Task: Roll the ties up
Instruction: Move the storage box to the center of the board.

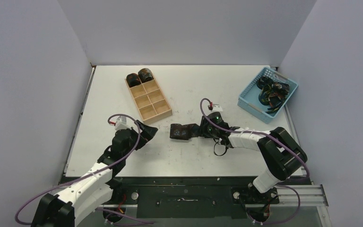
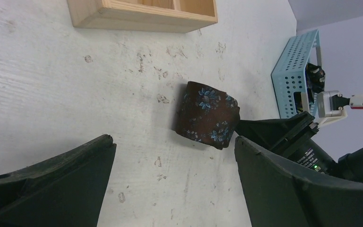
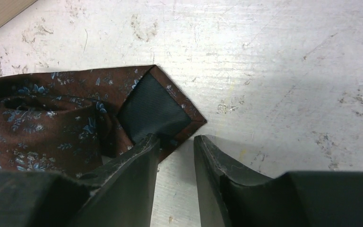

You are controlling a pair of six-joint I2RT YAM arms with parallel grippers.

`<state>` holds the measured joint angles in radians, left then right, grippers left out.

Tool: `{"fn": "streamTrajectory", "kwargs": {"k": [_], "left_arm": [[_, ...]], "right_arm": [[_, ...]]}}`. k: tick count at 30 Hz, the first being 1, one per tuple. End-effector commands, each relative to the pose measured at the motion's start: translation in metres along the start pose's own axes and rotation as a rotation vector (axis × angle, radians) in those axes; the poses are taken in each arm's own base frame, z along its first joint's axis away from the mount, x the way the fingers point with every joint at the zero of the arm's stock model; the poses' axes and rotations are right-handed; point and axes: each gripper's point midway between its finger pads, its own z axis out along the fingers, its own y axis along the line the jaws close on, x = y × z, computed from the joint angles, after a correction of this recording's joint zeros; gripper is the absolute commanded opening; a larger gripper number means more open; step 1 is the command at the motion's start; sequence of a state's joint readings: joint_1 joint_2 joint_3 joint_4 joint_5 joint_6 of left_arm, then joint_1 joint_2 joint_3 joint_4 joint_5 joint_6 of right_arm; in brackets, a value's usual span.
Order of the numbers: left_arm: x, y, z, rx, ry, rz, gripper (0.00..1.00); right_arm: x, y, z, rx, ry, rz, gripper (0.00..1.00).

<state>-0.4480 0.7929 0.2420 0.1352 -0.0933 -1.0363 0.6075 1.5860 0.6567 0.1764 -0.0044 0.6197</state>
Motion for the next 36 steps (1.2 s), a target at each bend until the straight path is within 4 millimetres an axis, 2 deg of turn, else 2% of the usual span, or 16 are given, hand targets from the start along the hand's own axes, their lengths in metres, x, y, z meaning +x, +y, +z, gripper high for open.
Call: {"fn": "streamTrajectory", "kwargs": {"k": [1,4,7,11,15,18,28,36], "left_arm": [[-0.005,-0.058,0.008,0.197,0.042,0.032,0.96],[0.012,-0.073,0.018,0.252,0.156,0.078,0.96],[0.025,-0.078,0.025,0.275,0.244,0.096,0.98],[0.026,-0.077,0.036,0.238,0.283,0.145,0.99],[0.028,-0.076,0.044,0.22,0.311,0.178,0.99],[0.031,-0.071,0.048,0.207,0.331,0.175,0.99],[0.045,-0.059,0.054,0.185,0.393,0.17,0.96],[0.048,-0.059,0.057,0.196,0.41,0.176,0.97]], "right_arm": [[-0.02,0.014,-0.016,-0.055,-0.042,0.017,0.37],[-0.029,0.024,-0.028,-0.09,-0.054,0.023,0.43],[-0.041,0.045,-0.041,-0.179,-0.063,0.02,0.46],[-0.05,0.083,-0.056,-0.329,-0.067,0.031,0.44],[-0.047,0.11,-0.054,-0.366,-0.048,-0.01,0.43],[-0.043,0.11,-0.044,-0.346,-0.026,-0.017,0.41],[-0.024,0.081,-0.005,-0.252,0.03,0.006,0.39],[-0.011,0.05,0.008,-0.176,0.066,0.048,0.37]]}}
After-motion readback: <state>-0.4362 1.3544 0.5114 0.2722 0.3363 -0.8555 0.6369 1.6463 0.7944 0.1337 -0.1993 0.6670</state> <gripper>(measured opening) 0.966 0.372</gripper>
